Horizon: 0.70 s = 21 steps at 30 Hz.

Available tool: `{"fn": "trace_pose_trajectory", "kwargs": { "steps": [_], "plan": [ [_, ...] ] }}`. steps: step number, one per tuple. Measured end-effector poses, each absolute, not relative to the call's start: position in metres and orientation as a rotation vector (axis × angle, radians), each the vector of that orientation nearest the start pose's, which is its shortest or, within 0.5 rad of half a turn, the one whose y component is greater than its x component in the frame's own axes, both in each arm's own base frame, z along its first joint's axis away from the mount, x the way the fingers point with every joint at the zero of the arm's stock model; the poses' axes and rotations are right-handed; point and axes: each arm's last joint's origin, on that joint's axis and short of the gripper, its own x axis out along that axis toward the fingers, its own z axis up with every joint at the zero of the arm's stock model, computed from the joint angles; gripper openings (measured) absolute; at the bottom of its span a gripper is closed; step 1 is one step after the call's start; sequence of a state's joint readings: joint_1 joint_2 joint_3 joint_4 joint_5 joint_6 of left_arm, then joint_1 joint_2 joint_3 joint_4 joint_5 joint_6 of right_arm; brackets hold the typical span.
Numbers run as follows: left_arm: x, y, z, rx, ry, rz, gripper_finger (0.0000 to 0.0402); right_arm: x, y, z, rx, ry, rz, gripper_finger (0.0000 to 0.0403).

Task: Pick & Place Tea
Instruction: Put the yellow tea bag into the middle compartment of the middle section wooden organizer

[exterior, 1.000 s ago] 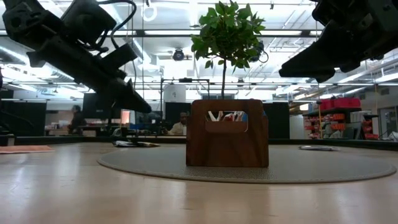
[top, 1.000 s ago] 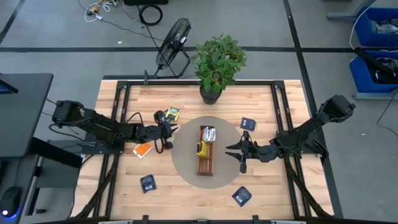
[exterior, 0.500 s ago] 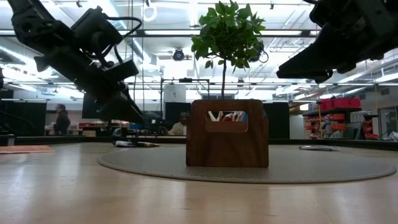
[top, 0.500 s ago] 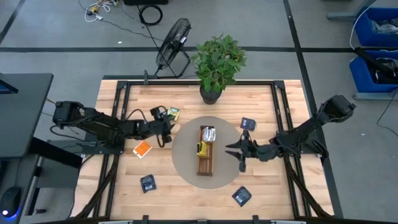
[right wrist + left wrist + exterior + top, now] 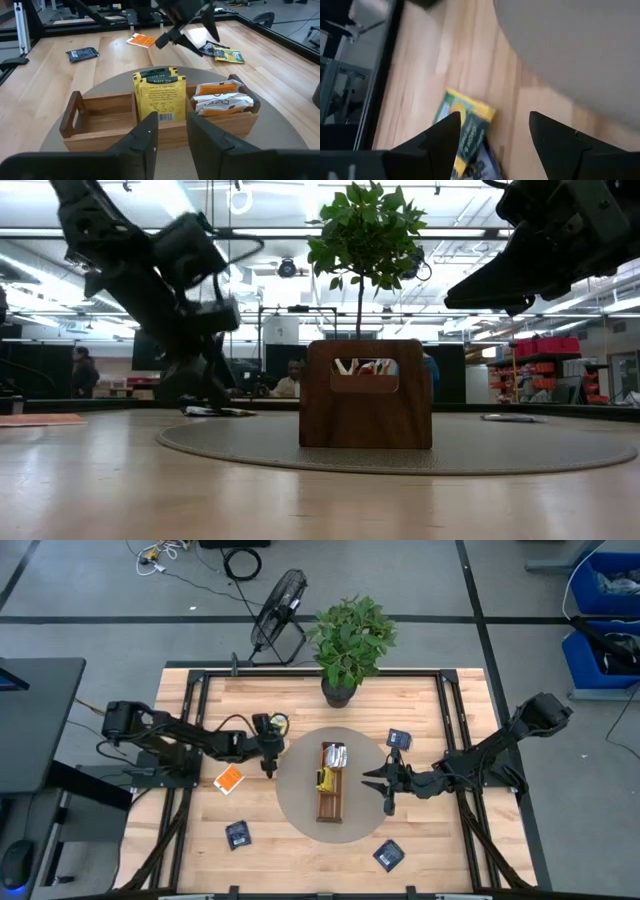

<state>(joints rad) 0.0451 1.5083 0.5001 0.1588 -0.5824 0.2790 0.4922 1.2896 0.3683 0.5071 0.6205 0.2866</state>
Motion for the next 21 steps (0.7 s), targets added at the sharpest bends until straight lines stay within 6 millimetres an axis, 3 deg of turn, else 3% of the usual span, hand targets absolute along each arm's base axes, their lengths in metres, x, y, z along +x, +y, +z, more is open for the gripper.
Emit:
{"fn": "trace_pose_trajectory", "kwargs": {
  "steps": [6, 21],
  "plan": [
    [0.251, 0.037, 0.113, 0.500, 0.979, 0.484, 0.0241, 0.207, 0.092, 0.161, 0.054, 0.336, -0.175, 0.0111],
    [0.250, 0.065, 0.113, 0.432, 0.990, 0.423, 0.0241, 0.207, 0.092, 0.160, 0.060, 0.342, -0.177, 0.0111]
  ]
}}
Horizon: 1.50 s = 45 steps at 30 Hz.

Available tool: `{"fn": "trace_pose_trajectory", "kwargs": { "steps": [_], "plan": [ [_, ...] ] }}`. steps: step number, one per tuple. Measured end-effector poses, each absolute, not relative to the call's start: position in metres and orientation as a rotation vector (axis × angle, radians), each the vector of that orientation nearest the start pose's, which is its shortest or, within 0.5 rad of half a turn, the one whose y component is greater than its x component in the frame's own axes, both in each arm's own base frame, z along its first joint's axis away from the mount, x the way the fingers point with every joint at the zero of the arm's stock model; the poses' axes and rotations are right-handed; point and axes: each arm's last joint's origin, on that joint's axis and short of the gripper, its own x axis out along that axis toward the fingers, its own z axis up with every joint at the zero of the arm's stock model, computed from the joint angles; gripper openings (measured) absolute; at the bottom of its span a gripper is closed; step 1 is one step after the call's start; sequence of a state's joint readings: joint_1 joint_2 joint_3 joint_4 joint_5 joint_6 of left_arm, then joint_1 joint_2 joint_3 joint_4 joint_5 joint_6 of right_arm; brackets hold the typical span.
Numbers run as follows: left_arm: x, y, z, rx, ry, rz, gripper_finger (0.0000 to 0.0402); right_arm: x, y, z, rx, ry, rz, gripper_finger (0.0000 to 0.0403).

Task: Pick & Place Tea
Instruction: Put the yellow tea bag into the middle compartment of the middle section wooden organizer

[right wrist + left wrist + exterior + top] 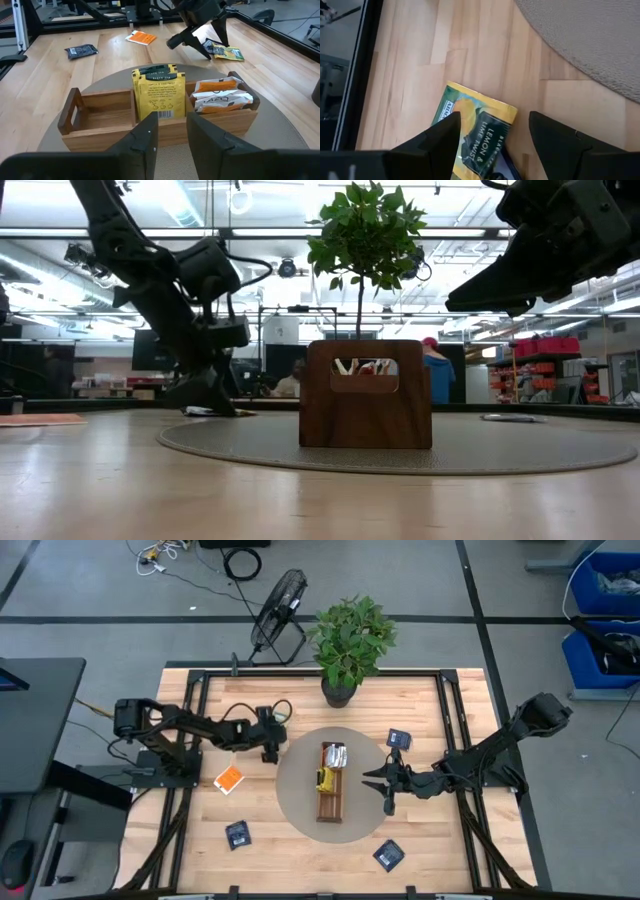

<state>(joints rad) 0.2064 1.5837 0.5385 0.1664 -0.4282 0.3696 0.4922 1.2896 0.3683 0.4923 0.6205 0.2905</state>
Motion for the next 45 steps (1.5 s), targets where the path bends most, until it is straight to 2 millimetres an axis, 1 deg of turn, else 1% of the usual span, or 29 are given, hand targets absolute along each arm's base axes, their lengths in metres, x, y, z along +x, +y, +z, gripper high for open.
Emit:
{"fn": "trace_pose_trajectory", "kwargs": {
  "steps": [6, 10, 15, 22, 23, 29, 33, 37, 45],
  "plan": [
    [0.248, 0.073, 0.113, 0.400, 0.989, 0.416, 0.0236, 0.207, 0.092, 0.160, 0.068, 0.341, -0.179, 0.0111],
    [0.248, 0.073, 0.113, 0.397, 0.992, 0.415, 0.0208, 0.207, 0.092, 0.160, 0.069, 0.341, -0.179, 0.0111],
    [0.247, 0.073, 0.112, 0.398, 1.003, 0.415, 0.0143, 0.207, 0.092, 0.160, 0.072, 0.341, -0.180, 0.0111],
    [0.248, 0.074, 0.112, 0.398, 1.001, 0.419, 0.0020, 0.207, 0.092, 0.160, 0.078, 0.340, -0.181, 0.0111],
    [0.248, 0.074, 0.113, 0.397, 0.999, 0.419, 0.0011, 0.207, 0.092, 0.160, 0.081, 0.340, -0.182, 0.0111],
    [0.259, 0.075, 0.124, 0.379, 0.951, 0.435, 0.0003, 0.207, 0.092, 0.160, 0.093, 0.339, -0.184, 0.0111],
    [0.266, 0.070, 0.131, 0.386, 0.974, 0.409, 0.0003, 0.207, 0.092, 0.160, 0.094, 0.339, -0.184, 0.0111],
    [0.271, 0.062, 0.135, 0.380, 0.993, 0.384, 0.0002, 0.206, 0.091, 0.159, 0.082, 0.349, -0.199, 0.0111],
    [0.273, 0.040, 0.135, 0.418, 1.005, 0.334, 0.0001, 0.205, 0.089, 0.156, 0.066, 0.366, -0.243, 0.0111]
  ]
}}
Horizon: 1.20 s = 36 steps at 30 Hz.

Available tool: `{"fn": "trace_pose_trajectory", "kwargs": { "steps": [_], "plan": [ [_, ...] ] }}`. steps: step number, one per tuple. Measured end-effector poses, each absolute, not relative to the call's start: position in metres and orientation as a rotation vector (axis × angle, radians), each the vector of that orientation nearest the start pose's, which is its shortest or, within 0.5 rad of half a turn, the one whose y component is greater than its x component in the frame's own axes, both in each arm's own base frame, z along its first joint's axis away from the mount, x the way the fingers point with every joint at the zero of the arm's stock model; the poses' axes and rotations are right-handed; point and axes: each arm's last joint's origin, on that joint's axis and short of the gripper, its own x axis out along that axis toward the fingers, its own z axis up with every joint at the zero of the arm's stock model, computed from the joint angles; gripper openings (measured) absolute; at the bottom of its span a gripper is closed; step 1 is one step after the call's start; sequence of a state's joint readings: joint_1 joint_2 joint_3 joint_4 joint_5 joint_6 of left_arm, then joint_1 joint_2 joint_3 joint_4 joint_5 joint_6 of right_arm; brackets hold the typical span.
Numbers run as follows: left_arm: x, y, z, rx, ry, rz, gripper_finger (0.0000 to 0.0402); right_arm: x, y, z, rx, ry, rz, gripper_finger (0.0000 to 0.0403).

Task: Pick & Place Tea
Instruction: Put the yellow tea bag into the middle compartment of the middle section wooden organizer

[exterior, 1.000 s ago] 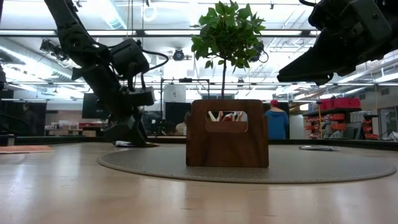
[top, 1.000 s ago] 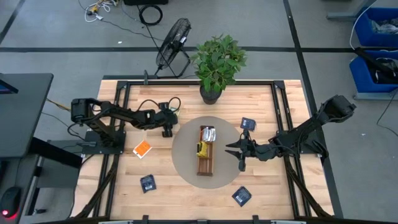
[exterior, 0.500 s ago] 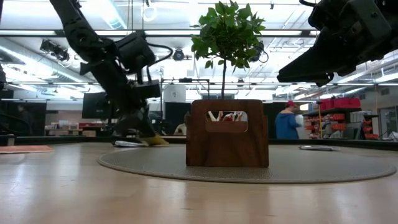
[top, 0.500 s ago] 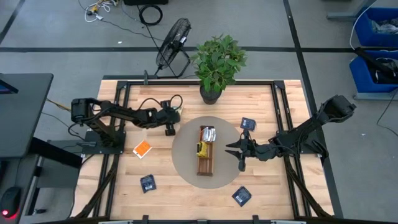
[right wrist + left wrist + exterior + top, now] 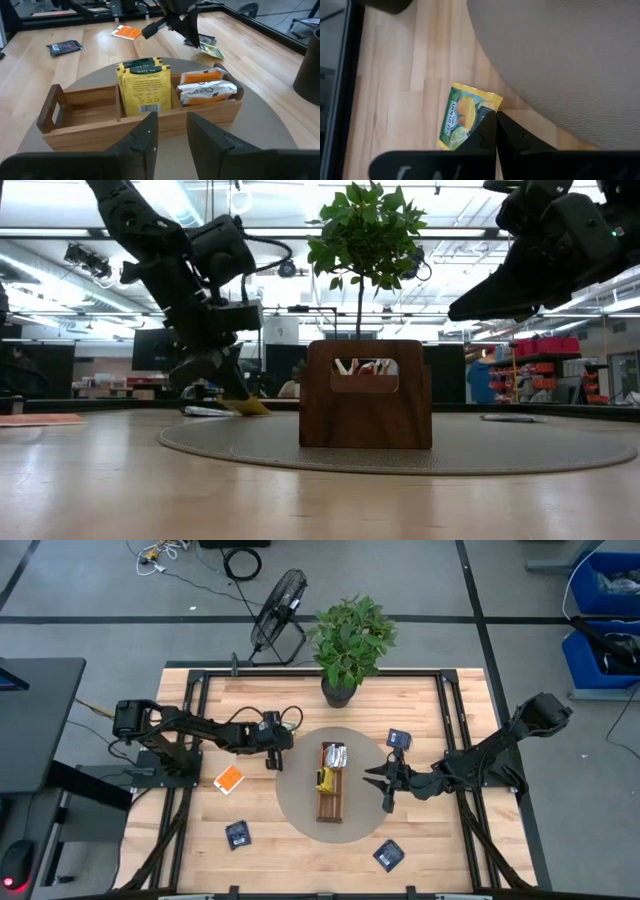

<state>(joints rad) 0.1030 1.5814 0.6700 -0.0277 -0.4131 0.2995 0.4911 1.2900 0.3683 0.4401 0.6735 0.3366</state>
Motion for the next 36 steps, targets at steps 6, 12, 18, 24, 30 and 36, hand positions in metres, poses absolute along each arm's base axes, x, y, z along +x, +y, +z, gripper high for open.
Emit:
{"fn": "trace_pose_trajectory", "kwargs": {
  "steps": [6, 12, 18, 24, 30, 36],
  "plan": [
    [0.274, 0.019, 0.137, 0.569, 1.012, 0.338, 0.0001, 0.205, 0.089, 0.156, 0.069, 0.366, -0.244, 0.0111],
    [0.276, -0.006, 0.142, 0.731, 0.966, 0.323, 0.0001, 0.204, 0.089, 0.155, 0.060, 0.380, -0.246, 0.0111],
    [0.284, -0.027, 0.166, 0.864, 0.889, 0.344, 0.0001, 0.203, 0.089, 0.153, 0.054, 0.391, -0.272, 0.0111],
    [0.292, -0.038, 0.187, 0.962, 0.834, 0.311, 0.0001, 0.202, 0.088, 0.152, 0.063, 0.398, -0.293, 0.0111],
    [0.300, -0.051, 0.207, 1.045, 0.780, 0.269, 0.0001, 0.197, 0.092, 0.148, 0.051, 0.431, -0.286, 0.0111],
    [0.308, -0.067, 0.225, 1.114, 0.646, 0.245, 0.0001, 0.182, 0.095, 0.138, 0.096, 0.347, -0.241, 0.0111]
  ]
}}
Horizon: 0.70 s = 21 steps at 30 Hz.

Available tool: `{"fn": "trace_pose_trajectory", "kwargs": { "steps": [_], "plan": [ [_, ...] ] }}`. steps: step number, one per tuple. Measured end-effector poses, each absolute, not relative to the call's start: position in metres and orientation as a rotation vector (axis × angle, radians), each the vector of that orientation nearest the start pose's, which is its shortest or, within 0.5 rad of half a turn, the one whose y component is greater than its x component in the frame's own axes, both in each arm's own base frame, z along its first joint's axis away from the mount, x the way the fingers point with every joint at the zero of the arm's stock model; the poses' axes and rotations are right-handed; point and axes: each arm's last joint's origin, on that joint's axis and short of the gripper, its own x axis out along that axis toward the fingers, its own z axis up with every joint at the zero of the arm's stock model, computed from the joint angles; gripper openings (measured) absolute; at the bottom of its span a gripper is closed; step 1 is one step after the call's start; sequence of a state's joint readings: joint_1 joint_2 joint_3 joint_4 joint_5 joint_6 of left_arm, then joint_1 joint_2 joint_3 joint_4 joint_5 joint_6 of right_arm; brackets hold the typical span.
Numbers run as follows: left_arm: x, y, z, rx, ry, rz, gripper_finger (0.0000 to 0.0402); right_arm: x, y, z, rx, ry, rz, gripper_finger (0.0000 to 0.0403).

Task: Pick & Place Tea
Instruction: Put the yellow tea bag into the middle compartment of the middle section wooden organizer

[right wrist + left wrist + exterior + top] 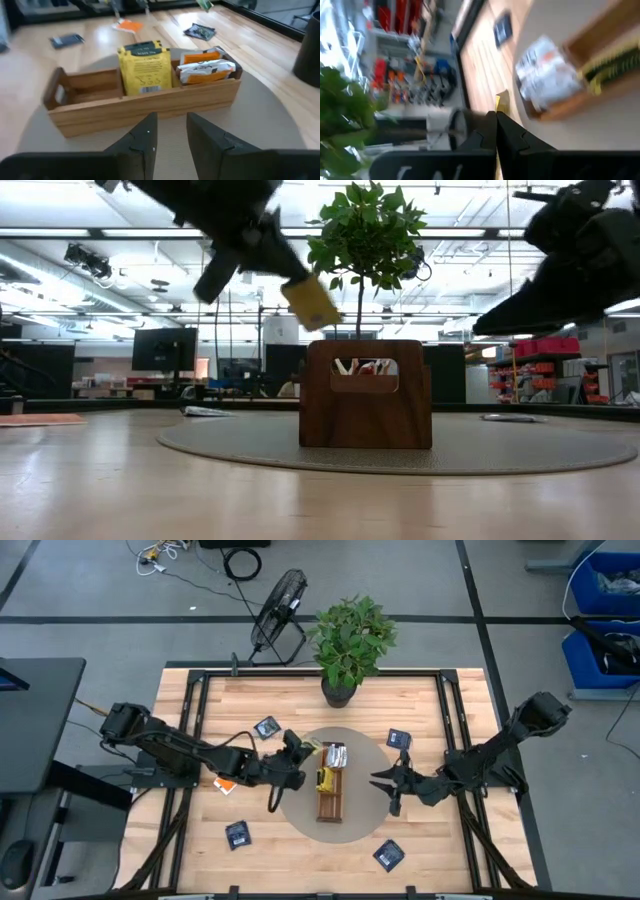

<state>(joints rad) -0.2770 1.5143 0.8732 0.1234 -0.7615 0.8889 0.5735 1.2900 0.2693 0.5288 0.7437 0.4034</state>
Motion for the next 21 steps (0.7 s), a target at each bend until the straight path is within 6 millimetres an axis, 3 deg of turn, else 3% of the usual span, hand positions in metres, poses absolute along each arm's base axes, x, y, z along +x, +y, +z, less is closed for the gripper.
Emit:
{"fn": "trace_pose_trajectory", "kwargs": {
  "steps": [8, 21],
  "plan": [
    [0.312, -0.084, 0.231, 1.178, 0.464, -0.003, 0.0000, 0.158, 0.090, 0.131, 0.213, 0.163, -0.108, 0.0111],
    [0.317, -0.084, 0.224, 1.493, 0.401, -0.219, 0.0001, 0.157, 0.089, 0.131, 0.233, 0.154, -0.110, 0.0111]
  ]
}}
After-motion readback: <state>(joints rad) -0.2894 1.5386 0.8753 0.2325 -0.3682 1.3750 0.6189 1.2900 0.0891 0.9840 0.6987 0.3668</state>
